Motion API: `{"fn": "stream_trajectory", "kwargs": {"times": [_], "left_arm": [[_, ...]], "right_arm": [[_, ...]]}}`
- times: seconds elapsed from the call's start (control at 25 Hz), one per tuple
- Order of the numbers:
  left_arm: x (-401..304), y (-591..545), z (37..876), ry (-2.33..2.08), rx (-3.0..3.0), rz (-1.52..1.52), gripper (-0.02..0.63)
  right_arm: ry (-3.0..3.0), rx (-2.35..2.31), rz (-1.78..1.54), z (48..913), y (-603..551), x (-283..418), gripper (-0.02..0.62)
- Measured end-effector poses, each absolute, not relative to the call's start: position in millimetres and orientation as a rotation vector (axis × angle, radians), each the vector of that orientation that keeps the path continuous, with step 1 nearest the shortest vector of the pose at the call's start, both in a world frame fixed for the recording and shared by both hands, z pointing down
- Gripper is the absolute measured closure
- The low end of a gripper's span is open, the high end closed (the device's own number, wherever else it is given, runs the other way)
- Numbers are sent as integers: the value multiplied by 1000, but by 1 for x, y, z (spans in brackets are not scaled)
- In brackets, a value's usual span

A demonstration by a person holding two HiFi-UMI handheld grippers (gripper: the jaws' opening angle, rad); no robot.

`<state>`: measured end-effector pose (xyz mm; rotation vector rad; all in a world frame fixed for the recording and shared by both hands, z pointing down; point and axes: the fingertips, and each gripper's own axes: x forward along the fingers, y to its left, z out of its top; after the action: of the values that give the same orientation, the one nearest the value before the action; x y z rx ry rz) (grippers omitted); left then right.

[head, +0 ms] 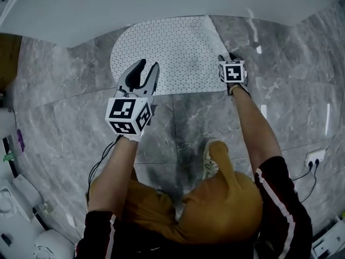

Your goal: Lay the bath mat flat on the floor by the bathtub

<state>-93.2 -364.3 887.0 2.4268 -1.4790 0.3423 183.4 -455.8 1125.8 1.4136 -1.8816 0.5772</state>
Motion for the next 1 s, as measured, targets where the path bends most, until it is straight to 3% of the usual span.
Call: {"fn": "stream_trajectory", "kwargs": {"times": [0.08, 0.2, 0.4, 0.6, 1.0], "left_arm": [[-95, -365, 887, -1483, 2425, 342, 451], [-98, -366, 887, -1492, 2418, 342, 453], [-99, -368, 889, -1492, 2411, 343, 453], [-92, -366, 889, -1471, 2422, 338, 453], [-72, -360, 882, -1429, 2465, 338, 453]], "right_arm": [[-1874, 1430, 609, 1130, -457, 188, 334], [-1897, 1434, 714, 1137, -457, 190, 333], [-1918, 1382, 531, 1126, -459, 182, 419], [-1945, 1401, 416, 1107, -458, 182, 557], [-1864, 1598, 257, 1051, -461, 237, 565]]}}
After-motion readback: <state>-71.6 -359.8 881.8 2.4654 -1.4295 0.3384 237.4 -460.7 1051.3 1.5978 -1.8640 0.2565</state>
